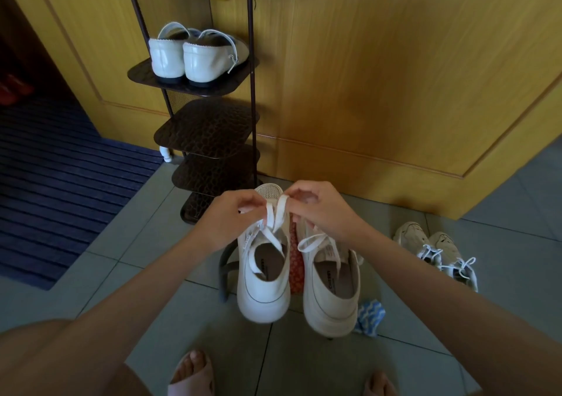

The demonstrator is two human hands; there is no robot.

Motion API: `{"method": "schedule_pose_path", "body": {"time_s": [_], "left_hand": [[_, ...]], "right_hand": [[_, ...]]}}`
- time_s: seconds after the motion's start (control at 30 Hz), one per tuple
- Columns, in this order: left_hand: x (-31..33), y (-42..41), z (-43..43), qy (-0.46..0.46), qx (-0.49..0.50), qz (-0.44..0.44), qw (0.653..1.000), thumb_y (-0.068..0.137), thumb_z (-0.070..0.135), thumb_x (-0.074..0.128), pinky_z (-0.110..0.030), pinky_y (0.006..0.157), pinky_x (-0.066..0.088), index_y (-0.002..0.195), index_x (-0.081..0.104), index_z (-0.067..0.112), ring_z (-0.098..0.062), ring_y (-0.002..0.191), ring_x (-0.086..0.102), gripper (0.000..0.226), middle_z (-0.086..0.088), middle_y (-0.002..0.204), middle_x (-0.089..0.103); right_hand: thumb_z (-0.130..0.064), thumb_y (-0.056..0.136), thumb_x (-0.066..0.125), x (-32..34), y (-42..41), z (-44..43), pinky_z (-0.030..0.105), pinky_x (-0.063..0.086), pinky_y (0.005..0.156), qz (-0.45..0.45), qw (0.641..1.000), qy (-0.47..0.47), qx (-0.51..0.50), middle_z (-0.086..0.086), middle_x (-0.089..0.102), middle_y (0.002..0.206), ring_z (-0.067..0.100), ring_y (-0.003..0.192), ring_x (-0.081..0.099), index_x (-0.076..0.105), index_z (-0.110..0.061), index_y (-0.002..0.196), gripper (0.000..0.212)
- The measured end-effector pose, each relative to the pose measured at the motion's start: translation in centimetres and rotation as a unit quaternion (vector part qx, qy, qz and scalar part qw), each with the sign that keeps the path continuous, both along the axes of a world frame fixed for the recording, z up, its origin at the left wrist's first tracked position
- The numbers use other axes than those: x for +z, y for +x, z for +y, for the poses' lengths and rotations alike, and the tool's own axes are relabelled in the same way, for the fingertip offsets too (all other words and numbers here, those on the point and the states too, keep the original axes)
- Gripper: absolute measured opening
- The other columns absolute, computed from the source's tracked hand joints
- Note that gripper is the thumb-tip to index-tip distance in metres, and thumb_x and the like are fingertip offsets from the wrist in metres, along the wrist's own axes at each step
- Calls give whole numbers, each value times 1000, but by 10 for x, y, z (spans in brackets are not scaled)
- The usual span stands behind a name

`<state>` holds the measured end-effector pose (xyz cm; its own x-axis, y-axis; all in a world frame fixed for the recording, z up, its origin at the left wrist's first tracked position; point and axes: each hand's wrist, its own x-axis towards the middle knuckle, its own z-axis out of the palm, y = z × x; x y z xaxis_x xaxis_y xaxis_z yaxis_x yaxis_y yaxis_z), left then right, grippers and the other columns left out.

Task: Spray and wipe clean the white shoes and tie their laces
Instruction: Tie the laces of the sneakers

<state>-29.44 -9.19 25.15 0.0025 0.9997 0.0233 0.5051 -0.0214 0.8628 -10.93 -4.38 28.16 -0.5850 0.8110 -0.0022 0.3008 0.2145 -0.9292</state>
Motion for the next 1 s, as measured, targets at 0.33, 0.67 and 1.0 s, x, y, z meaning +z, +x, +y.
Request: {"method": "schedule_pose_path", "body": {"time_s": [0.33, 0.67, 1.0], "left_hand": [[17, 7, 13, -28, 23, -85, 996, 90, 12, 58, -27, 85, 52, 88, 73, 14, -12, 83, 66, 15, 3, 81, 72], [14, 11, 25, -109, 116, -118, 980, 91, 26, 57, -25, 60, 58, 67, 69, 11, -14, 56, 63, 31, -6, 52, 61], [13, 19, 29, -84, 147, -111, 979, 93, 12, 53, -16, 48, 50, 72, 66, 7, -6, 45, 59, 26, -4, 61, 62]], "right_hand": [[-13, 89, 61, 9, -3, 14, 19, 37, 41, 8, 996, -72, -58, 3, 61, 66, 11, 44, 45, 66, -3, 96, 14], [-25, 93, 55, 5, -4, 21, 20, 32, 40, 11, 973, -157, -167, 3, 52, 54, 14, 40, 37, 65, -4, 69, 33], [-21, 90, 57, 3, -9, 26, 20, 38, 44, -18, 964, -196, -181, 11, 59, 77, 12, 50, 48, 69, -1, 95, 24]]}}
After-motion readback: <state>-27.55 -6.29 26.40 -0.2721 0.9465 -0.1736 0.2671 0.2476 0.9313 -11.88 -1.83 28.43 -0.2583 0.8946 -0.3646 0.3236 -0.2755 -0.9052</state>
